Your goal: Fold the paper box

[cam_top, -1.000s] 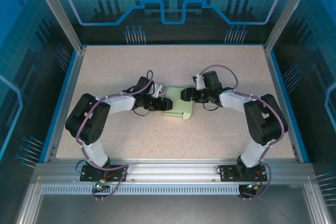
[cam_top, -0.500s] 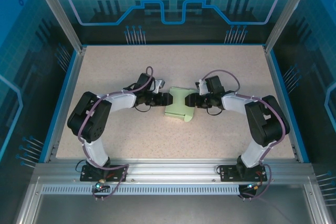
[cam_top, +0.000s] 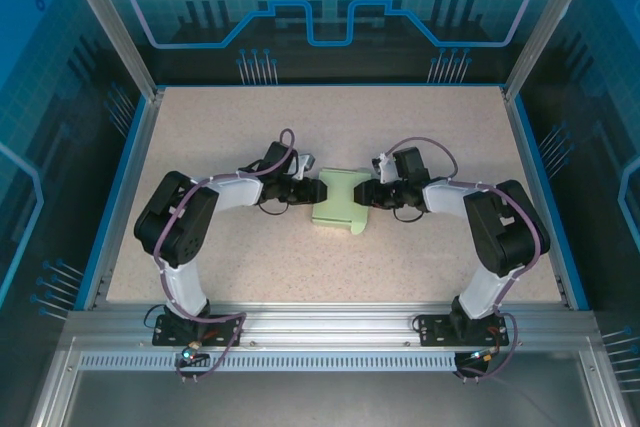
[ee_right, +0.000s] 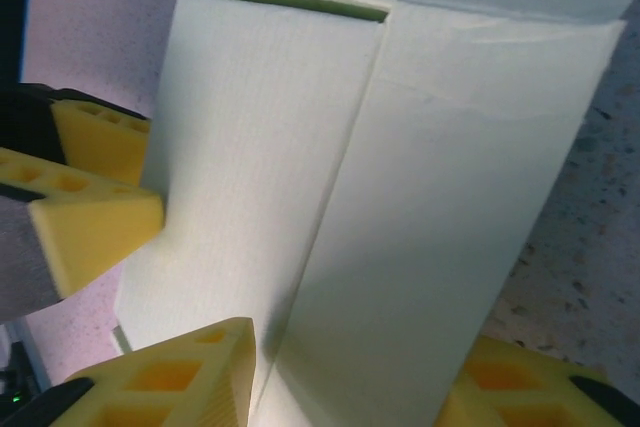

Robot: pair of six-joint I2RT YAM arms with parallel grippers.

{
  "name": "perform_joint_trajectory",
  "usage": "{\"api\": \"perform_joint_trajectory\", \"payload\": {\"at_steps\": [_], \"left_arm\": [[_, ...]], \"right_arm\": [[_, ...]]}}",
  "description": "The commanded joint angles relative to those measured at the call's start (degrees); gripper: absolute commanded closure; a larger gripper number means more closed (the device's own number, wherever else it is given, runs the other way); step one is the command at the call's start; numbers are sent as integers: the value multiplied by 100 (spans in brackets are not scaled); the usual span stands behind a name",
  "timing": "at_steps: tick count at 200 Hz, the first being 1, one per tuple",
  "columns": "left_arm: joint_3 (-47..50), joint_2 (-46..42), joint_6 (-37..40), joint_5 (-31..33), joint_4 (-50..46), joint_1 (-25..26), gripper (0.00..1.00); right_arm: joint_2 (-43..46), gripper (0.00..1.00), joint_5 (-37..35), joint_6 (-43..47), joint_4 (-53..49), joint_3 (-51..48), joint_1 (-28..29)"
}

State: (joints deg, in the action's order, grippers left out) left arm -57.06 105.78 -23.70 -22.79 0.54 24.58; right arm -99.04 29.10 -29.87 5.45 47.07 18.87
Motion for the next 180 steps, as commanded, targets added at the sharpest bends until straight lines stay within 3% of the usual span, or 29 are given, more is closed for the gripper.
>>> {"api": "perform_joint_trajectory", "payload": {"at_steps": [1, 96, 180], "left_arm": [[205, 22, -236, -247, 214, 42, 52], [363, -22, -440, -589, 492, 107, 53], [164, 182, -414, -815, 586, 332, 49]], "right_arm": [[-112, 57, 849, -269, 578, -69, -15], [719, 60, 1002, -423, 592, -282, 4], [1442, 61, 208, -161, -439, -119, 345]]}}
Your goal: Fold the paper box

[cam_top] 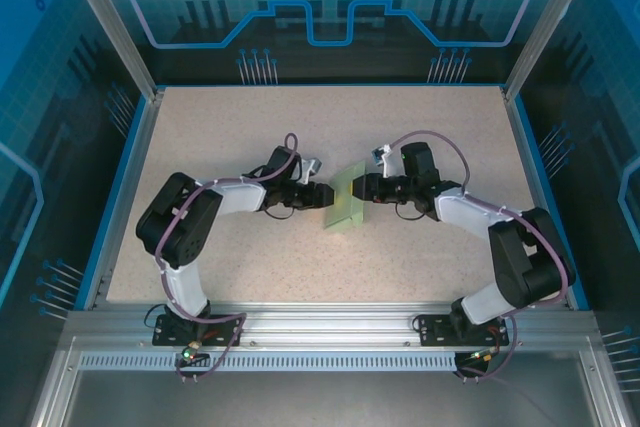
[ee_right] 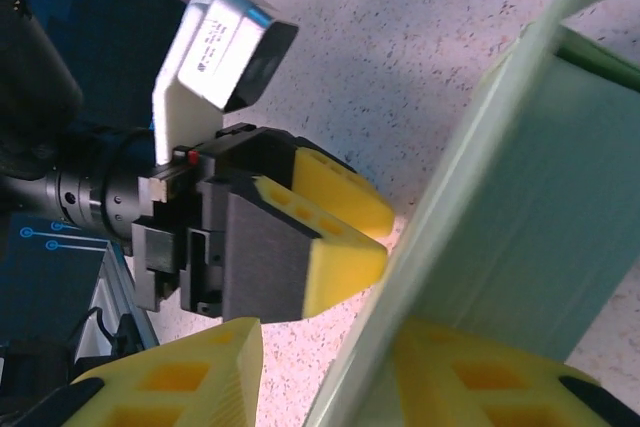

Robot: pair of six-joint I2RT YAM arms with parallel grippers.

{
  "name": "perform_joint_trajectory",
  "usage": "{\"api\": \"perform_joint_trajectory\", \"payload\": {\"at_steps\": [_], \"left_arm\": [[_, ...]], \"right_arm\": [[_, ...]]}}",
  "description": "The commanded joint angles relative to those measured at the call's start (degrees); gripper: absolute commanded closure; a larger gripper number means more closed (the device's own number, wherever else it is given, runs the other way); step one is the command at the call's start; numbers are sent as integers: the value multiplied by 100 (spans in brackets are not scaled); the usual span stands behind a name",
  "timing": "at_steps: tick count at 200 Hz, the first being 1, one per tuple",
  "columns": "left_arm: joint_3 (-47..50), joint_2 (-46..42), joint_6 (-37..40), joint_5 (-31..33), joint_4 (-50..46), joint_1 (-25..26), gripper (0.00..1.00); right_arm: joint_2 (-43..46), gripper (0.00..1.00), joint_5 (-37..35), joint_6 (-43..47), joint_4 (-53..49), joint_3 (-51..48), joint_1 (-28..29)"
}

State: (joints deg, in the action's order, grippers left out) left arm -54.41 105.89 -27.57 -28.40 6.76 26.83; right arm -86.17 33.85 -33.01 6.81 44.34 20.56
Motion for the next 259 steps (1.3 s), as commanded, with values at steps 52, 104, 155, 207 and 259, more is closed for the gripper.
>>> {"api": "perform_joint_trajectory", "payload": {"at_steps": [52, 104, 155, 207, 259], "left_arm": [[-184, 201, 41, -78, -123, 115, 46], [-116, -29, 77, 323, -140, 97, 40], [178, -507, 92, 937, -133, -15, 34], [1365, -1953, 14, 2111, 336, -52, 28], [2991, -3813, 319, 2803, 1432, 739, 22]], "right_arm": [[213, 64, -944, 142, -1117, 295, 509], [128, 65, -1757, -213, -1281, 409, 920], [-20, 68, -2572, -578, -1270, 536, 1374], [-66, 68, -2917, -756, -1245, 573, 1564], [-180, 68, -2936, -801, -1279, 809, 1644]]}}
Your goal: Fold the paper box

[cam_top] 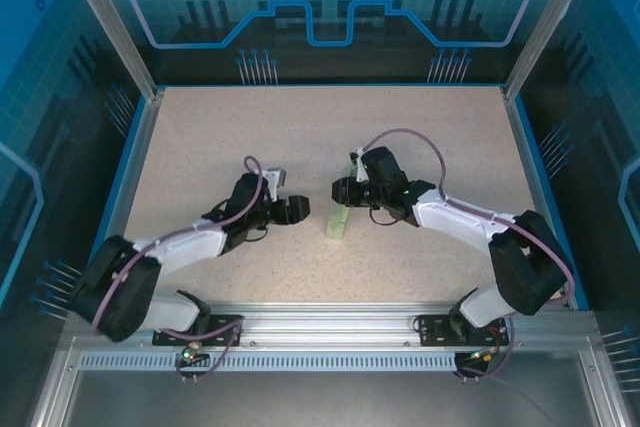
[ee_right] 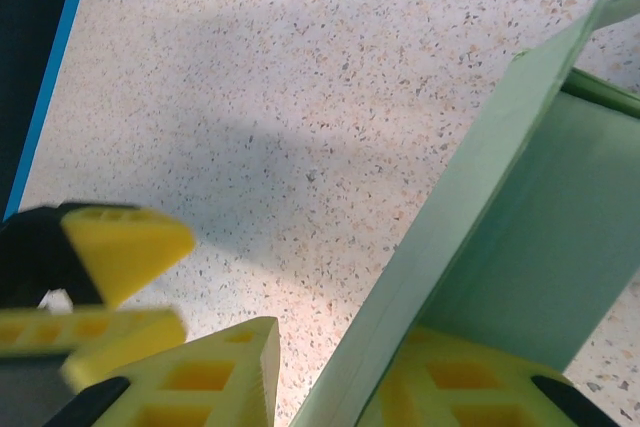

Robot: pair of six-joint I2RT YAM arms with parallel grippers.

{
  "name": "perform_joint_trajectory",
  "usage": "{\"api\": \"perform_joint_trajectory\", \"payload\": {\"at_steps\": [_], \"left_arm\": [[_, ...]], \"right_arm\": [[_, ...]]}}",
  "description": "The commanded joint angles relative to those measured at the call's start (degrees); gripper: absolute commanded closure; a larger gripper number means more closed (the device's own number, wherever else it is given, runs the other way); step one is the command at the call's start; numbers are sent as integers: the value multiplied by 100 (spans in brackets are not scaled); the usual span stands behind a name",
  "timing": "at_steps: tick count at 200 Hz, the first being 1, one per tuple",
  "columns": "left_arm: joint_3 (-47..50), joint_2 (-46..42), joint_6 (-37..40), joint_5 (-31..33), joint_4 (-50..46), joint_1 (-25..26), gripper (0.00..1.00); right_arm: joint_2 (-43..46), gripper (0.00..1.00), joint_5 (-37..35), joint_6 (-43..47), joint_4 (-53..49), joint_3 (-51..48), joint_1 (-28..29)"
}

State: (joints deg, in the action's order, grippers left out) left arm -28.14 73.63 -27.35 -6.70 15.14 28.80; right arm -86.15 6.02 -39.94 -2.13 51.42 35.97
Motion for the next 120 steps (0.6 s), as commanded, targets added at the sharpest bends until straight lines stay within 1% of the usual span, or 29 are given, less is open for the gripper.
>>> {"api": "perform_joint_trajectory", "payload": {"at_steps": [1, 25, 52, 72, 91, 120], "left_arm": [[380, -608, 321, 656, 600, 580, 22], [515, -848, 904, 1302, 768, 1346, 19], [467, -525, 1420, 1960, 1276, 2005, 16], [300, -19, 1704, 2202, 1643, 2292, 14], [140, 487, 1932, 2674, 1975, 2534, 12], [-58, 1112, 2220, 3259, 2457, 2748, 12]], "right_arm": [[-182, 68, -154, -109, -385, 103, 103], [-225, 68, -136, -96, -387, 140, 112], [-244, 68, -110, -93, -393, 184, 116], [-244, 68, -101, -66, -426, 229, 121], [-231, 68, -92, -45, -437, 246, 121], [-199, 68, -114, -32, -437, 220, 120]]}}
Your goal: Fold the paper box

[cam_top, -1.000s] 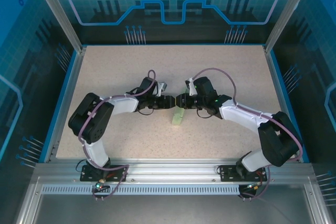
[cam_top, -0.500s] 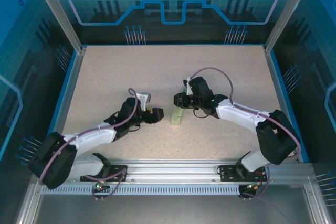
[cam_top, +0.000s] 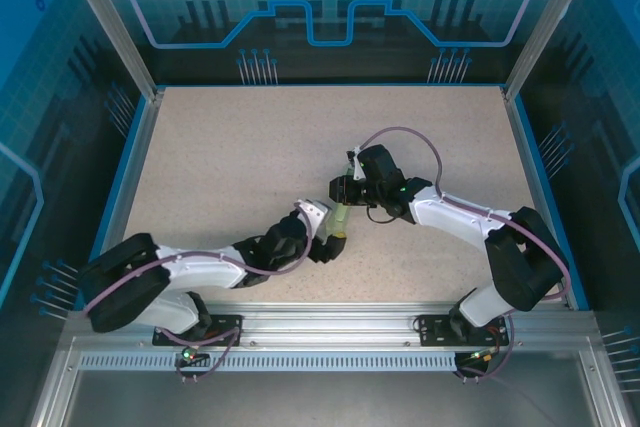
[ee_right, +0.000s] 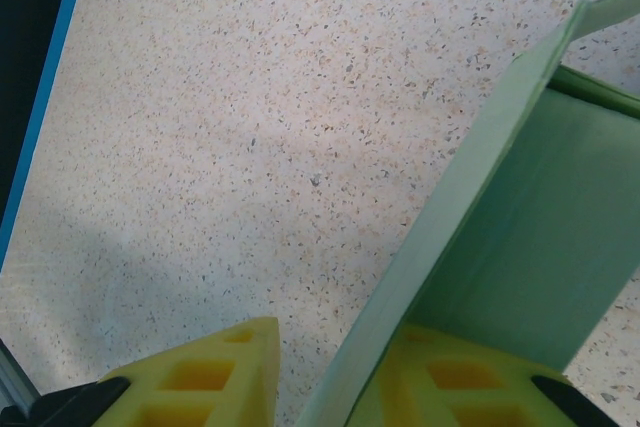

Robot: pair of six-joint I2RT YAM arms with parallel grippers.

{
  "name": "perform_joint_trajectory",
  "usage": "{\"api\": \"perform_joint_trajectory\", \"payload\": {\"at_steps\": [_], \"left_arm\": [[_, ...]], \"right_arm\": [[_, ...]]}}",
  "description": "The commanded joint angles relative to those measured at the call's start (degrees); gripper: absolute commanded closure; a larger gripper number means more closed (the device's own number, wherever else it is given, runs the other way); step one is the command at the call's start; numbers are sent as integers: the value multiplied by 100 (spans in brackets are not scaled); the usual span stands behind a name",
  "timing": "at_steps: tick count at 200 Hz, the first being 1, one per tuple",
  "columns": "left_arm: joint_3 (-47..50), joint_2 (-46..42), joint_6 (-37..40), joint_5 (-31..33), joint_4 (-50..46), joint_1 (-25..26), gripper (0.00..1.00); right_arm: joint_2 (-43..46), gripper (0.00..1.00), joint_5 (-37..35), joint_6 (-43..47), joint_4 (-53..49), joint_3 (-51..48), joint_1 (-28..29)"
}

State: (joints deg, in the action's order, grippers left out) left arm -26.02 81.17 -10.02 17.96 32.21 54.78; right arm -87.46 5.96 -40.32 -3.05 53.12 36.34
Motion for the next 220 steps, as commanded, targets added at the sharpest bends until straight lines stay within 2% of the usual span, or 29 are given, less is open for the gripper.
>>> {"api": "perform_joint_trajectory", "payload": {"at_steps": [1, 37, 111, 134, 174, 220], "left_arm": [[-276, 379, 490, 813, 764, 152, 12], [-243, 900, 734, 1157, 1589, 251, 16], [13, 1280, 801, 1096, 2475, 252, 44], [158, 1270, 832, 1048, 2637, 243, 48], [321, 1129, 1055, 635, 2574, 96, 54], [371, 711, 1185, -387, 2065, -437, 58]], "right_arm": [[-69, 68, -110, 6, -346, 50, 84], [-52, 68, -112, 0, -319, 6, 66], [18, 67, -120, 6, -299, -17, 23], [118, 64, -126, 48, -315, 4, -30], [464, 54, -66, 300, -346, 194, -175], [904, 44, -92, 851, -854, 405, -516]]}}
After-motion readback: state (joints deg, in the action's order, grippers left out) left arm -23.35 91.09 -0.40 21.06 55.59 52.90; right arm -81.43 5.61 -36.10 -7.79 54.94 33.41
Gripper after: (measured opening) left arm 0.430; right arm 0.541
